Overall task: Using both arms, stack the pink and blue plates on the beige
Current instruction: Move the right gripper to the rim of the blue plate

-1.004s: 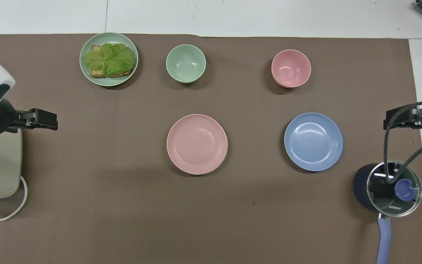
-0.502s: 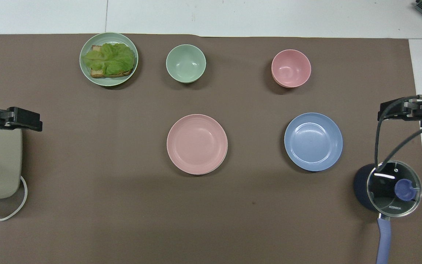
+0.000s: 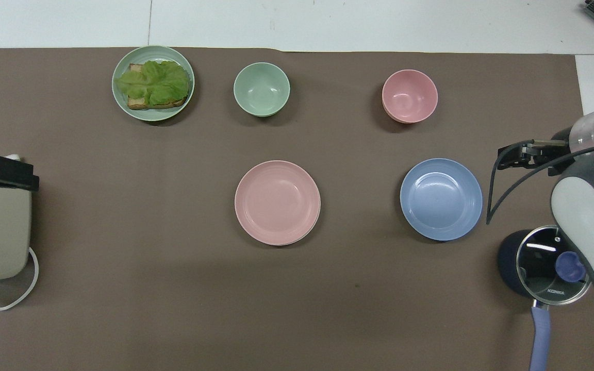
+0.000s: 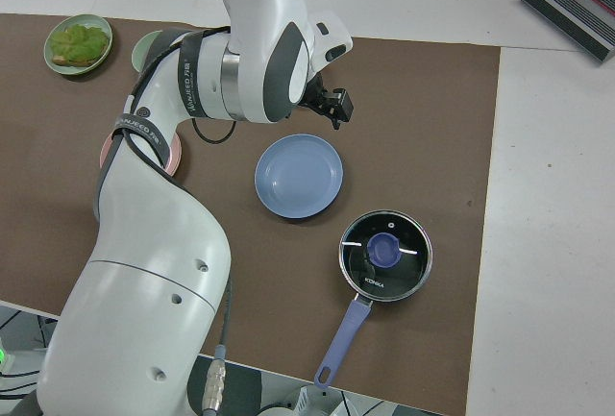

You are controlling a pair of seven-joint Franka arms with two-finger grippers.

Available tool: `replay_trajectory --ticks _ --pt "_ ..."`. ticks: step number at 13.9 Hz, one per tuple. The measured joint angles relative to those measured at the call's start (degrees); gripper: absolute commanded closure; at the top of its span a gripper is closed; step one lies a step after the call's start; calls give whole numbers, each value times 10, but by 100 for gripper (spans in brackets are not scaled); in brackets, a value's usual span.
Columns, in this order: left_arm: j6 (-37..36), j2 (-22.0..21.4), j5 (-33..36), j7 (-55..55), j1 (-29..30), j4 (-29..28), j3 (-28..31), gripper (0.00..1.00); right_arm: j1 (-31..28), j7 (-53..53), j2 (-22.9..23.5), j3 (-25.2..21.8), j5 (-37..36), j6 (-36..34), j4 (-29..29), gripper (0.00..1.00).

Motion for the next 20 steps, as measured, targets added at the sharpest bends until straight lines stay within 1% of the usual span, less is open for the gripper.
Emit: replay_trajectory --ticks 3,6,10,14,17,20 --pt "-12 -8 0 0 0 0 -4 0 -17 -23 27 -1 0 63 -36 0" --pt "-22 -8 0 0 -1 0 -7 0 -20 -25 45 -1 0 106 -65 0" --pt "-23 -8 0 0 8 0 0 0 -23 -31 56 -2 0 159 -109 0" --pt "-23 -8 0 0 11 0 2 0 -32 -41 77 -2 0 207 -139 0" --pt "-23 -8 0 0 11 0 2 0 -41 -55 97 -2 0 224 -144 4" --pt "-23 -8 0 0 11 0 2 0 -47 -65 107 -2 0 228 -149 12"
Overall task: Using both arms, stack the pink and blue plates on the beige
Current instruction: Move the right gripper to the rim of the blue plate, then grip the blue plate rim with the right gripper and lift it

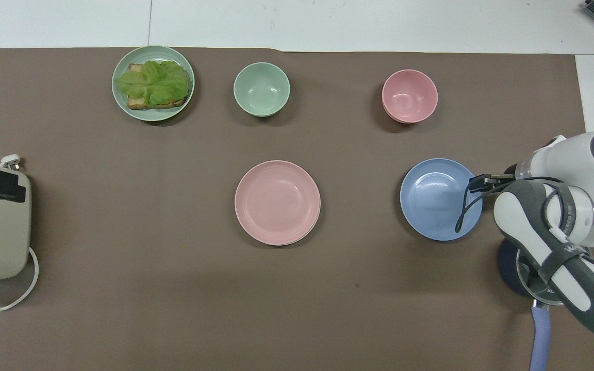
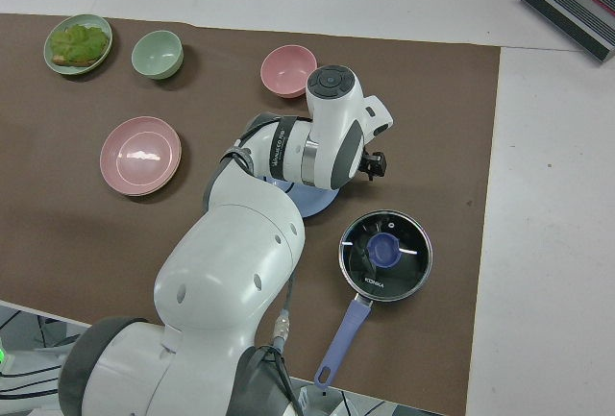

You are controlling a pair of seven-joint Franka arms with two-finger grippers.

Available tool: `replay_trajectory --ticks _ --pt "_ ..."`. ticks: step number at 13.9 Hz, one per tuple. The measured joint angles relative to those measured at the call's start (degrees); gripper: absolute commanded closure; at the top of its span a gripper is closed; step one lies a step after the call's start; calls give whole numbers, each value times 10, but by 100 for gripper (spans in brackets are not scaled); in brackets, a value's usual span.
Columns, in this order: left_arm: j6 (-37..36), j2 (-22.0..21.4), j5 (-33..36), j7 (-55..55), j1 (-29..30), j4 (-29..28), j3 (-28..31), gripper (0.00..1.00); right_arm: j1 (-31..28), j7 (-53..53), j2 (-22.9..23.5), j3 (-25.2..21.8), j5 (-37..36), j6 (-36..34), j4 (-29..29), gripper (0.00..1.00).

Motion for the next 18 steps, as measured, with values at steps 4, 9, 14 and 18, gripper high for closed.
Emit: replay_trajectory --ticks 4,9,14,18 --pt "0 0 0 0 0 0 0 0 2 -2 0 5 0 0 -14 32" --pt "0 0 0 0 0 0 0 0 2 -6 -1 8 3 0 -20 97" --pt "0 0 0 0 0 0 0 0 2 -32 -11 8 34 -4 -20 100" --pt "0 0 0 0 0 0 0 0 2 -33 -18 12 39 -32 -9 100"
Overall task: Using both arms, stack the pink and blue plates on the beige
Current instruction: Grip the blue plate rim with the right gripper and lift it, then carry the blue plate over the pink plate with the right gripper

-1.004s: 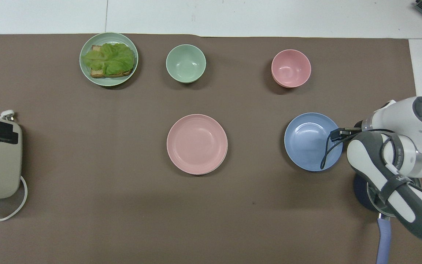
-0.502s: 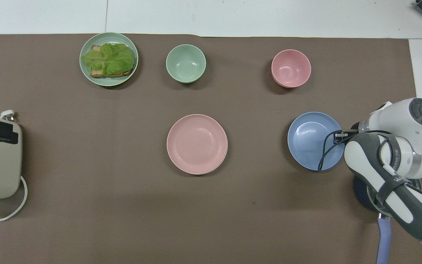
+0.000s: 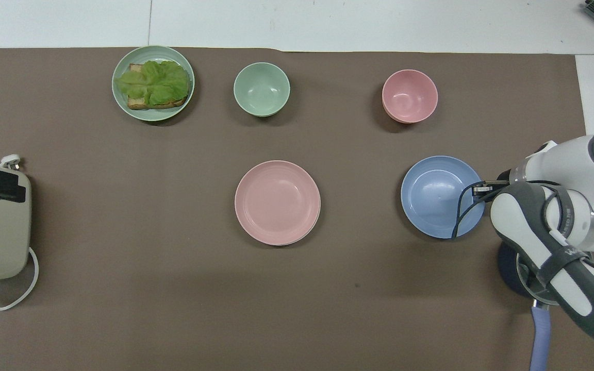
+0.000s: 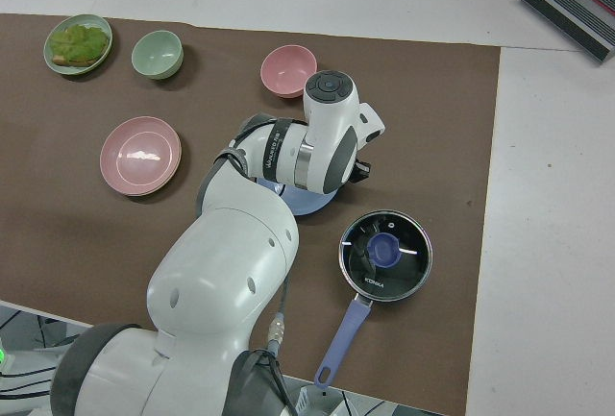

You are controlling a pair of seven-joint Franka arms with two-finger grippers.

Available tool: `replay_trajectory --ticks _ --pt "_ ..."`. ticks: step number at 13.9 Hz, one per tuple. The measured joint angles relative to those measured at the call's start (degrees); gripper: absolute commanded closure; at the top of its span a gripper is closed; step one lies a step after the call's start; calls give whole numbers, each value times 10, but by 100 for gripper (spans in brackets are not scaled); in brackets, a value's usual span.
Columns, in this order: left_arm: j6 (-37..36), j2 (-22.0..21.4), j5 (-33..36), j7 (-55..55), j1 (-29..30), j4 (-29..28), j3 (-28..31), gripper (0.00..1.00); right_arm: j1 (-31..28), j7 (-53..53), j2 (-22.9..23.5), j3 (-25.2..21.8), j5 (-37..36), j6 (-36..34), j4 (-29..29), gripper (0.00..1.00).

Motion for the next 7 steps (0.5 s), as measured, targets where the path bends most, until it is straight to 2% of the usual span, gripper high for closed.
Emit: replay_trajectory --ticks 3,7 --pt "0 0 0 0 0 0 0 0 1 0 -37 25 15 -42 14 100" --pt "0 0 0 0 0 0 0 0 21 0 -90 42 78 -84 16 100"
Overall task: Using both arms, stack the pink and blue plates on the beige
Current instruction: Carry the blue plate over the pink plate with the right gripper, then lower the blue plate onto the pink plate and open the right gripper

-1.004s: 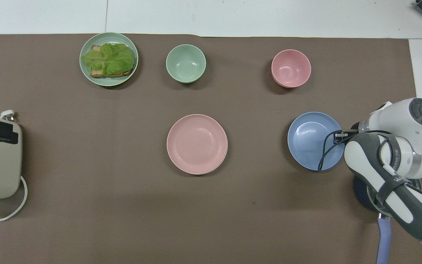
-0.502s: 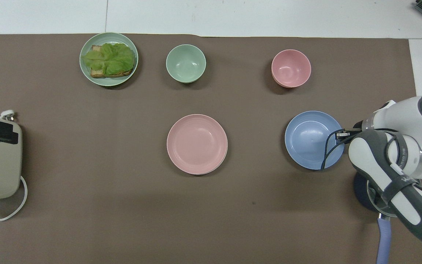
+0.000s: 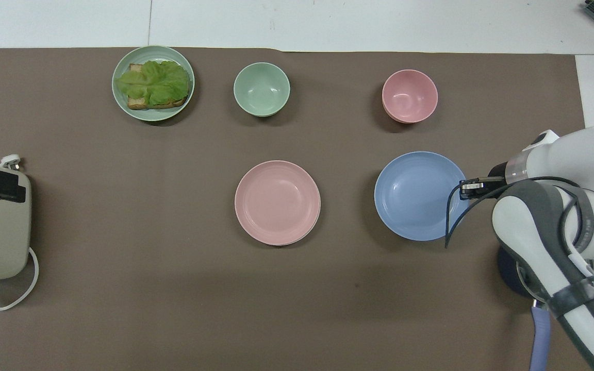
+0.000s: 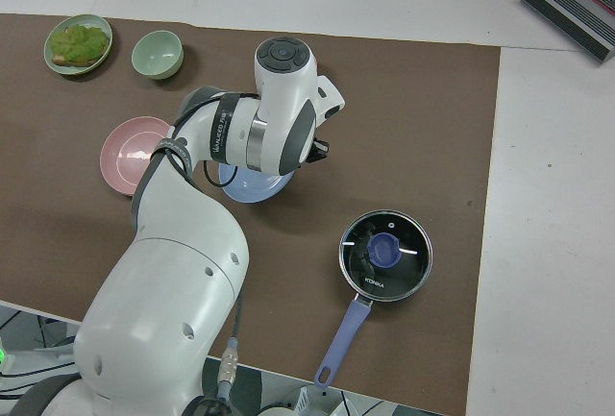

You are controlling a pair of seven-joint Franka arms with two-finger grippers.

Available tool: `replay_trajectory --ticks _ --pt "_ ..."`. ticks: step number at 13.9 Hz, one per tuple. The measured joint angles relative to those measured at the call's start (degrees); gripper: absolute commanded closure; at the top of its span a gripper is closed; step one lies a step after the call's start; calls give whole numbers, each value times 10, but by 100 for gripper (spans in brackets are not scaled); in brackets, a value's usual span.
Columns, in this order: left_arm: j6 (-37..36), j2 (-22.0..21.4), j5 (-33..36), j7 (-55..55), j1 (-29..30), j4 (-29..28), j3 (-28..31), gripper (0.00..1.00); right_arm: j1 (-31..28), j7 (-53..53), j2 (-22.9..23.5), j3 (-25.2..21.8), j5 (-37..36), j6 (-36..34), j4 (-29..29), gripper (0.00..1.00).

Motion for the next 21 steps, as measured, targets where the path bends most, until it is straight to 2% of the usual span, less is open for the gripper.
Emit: replay_trajectory --ticks 4,7,10,12,15,21 --pt "0 0 0 0 0 0 0 0 39 0 -12 0 50 -5 0 100" --pt "0 0 0 0 0 0 0 0 93 3 -12 1 73 1 2 100" --pt "0 0 0 0 0 0 0 0 153 51 -9 1 86 25 13 100" --pt "0 0 0 0 0 0 0 0 193 76 8 2 94 64 21 100" --pt "0 0 0 0 0 0 0 0 227 92 58 2 99 108 44 100" --pt "0 0 0 0 0 0 0 0 241 92 131 8 123 127 82 100"
